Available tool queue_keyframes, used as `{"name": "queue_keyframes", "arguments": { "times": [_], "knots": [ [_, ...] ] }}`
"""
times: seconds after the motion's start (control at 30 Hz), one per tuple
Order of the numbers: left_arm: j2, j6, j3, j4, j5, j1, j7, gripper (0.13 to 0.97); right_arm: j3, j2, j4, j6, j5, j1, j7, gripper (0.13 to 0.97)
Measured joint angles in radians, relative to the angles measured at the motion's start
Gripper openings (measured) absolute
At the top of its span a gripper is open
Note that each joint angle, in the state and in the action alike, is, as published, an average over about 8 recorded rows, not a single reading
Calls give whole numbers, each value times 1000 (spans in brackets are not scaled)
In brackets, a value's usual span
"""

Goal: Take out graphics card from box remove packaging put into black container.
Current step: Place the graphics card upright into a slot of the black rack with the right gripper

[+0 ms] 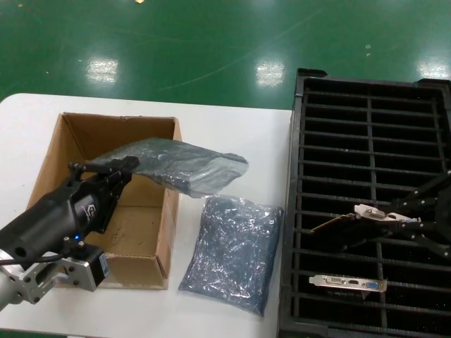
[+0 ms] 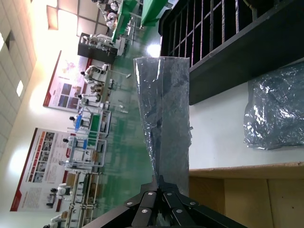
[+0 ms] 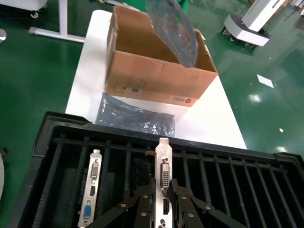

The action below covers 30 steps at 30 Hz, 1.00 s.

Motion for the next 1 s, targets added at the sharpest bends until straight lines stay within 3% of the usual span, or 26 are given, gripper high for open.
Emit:
{"name": "queue_keyframes", "arguments": {
  "times": [1.0],
  "knots": [
    [0,0,0,0,0,0,0,139,-52,-57,-5,9,-112,29,-67,187]
  ]
}}
